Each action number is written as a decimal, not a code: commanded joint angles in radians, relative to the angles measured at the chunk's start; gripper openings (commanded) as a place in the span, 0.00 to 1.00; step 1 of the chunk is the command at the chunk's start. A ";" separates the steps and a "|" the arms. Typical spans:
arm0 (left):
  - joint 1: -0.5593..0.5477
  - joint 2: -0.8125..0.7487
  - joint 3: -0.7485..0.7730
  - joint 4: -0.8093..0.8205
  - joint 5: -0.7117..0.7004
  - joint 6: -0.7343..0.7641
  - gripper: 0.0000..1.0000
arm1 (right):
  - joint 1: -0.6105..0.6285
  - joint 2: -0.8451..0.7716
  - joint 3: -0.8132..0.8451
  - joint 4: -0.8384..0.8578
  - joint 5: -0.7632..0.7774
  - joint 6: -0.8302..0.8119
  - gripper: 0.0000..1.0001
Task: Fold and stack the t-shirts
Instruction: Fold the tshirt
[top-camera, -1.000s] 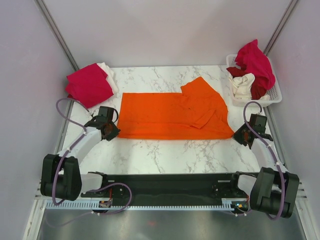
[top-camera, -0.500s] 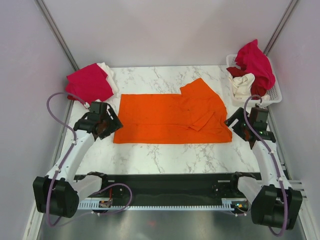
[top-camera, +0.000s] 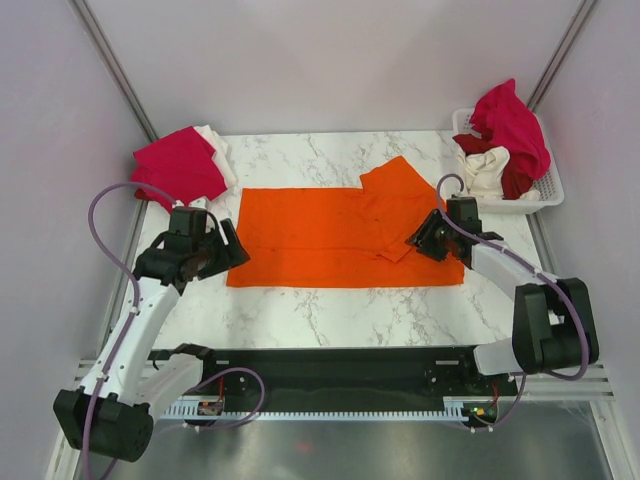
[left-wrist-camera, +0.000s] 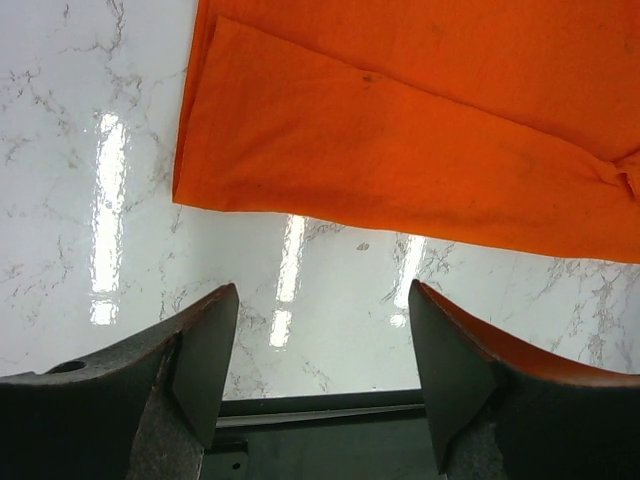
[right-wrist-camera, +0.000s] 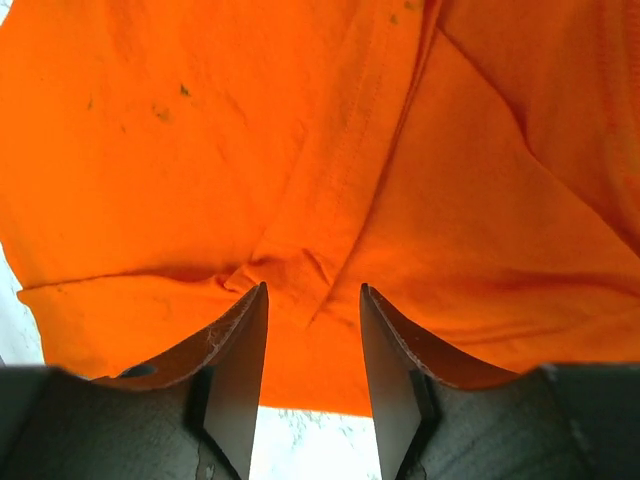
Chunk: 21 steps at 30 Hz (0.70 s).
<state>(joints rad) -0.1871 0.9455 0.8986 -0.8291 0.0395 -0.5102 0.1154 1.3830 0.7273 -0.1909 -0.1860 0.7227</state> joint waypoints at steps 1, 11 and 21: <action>-0.002 -0.025 -0.004 0.001 0.008 0.036 0.76 | 0.016 0.066 0.055 0.100 0.006 0.037 0.49; -0.002 -0.051 -0.010 0.008 -0.012 0.032 0.74 | 0.029 0.188 0.075 0.133 0.065 0.037 0.46; -0.002 -0.050 -0.010 0.007 -0.018 0.030 0.74 | 0.029 0.248 0.089 0.150 0.072 0.017 0.32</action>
<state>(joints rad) -0.1875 0.9089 0.8925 -0.8314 0.0338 -0.5098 0.1402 1.6157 0.7780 -0.0776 -0.1314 0.7506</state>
